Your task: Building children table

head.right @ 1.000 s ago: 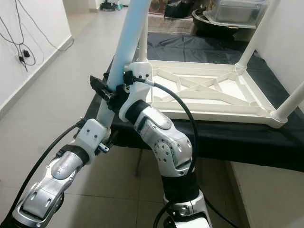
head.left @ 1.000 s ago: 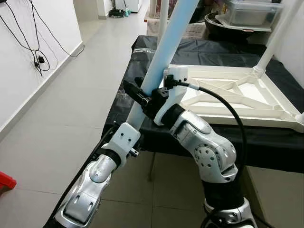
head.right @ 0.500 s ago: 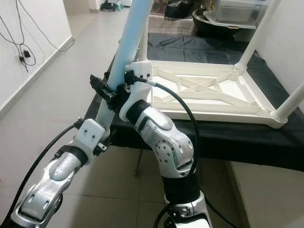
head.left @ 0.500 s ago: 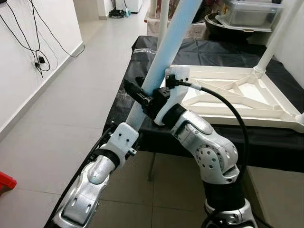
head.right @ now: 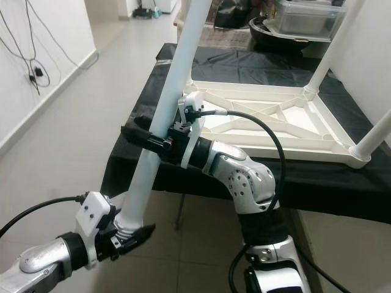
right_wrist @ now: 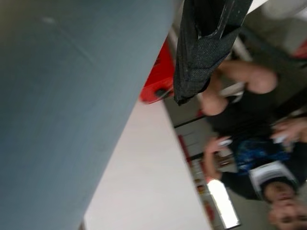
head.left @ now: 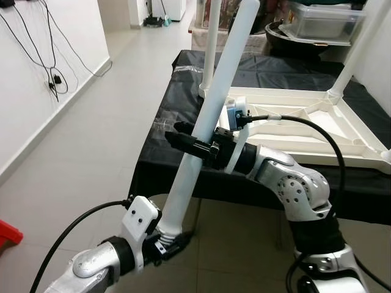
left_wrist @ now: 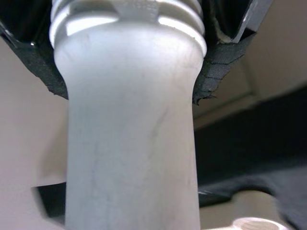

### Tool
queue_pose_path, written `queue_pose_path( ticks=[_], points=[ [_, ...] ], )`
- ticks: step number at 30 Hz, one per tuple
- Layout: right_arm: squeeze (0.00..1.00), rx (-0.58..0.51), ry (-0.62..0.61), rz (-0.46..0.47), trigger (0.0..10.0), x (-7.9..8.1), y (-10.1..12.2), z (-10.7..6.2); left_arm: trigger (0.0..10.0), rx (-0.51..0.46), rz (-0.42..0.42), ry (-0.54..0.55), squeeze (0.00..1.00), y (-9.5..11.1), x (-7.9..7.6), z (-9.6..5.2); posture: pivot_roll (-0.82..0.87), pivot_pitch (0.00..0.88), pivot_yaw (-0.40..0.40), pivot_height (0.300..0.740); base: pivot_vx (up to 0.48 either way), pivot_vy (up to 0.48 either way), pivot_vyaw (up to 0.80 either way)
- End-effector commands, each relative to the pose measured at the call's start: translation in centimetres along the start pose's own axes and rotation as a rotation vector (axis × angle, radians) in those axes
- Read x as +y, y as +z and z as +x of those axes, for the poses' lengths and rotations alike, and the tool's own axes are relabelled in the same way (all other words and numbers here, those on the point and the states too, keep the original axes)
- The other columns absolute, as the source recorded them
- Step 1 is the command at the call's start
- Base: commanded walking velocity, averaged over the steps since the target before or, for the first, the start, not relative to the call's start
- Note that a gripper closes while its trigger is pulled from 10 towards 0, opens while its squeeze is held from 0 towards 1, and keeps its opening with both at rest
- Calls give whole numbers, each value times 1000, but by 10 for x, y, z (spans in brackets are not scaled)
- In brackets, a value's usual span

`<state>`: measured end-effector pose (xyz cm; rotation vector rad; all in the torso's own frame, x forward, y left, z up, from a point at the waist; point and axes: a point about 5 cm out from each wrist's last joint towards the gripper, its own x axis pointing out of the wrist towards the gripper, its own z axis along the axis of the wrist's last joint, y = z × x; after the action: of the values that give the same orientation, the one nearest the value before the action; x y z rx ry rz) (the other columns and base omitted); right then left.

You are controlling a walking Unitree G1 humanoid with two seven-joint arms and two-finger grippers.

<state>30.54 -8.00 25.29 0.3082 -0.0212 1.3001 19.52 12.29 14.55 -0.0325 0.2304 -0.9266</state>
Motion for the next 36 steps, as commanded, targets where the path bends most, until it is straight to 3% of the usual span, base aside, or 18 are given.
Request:
queue_pose_path(
  ticks=[1, 10, 22, 36],
  points=[
    [0, 24, 77, 33, 10000, 5, -2, 0, 10000, 8, -67, -57, 0, -2, -6, -7, 92, 87, -46, 740, 0, 0, 0],
    [0, 95, 234, 103, 10000, 21, -13, -3, 10000, 24, -103, -93, 0, -6, -11, -10, 87, 93, -44, 740, 0, 0, 0],
    [0, 105, 284, 167, 10000, 29, -19, -3, 10000, 49, -103, -101, 0, -8, -7, -10, 78, 102, -43, 740, 0, 0, 0],
    [0, 96, 292, 182, 10000, 33, -19, 1, 10000, 49, -104, -101, 0, -9, -7, -6, 76, 107, -43, 740, 0, 0, 0]
  ],
)
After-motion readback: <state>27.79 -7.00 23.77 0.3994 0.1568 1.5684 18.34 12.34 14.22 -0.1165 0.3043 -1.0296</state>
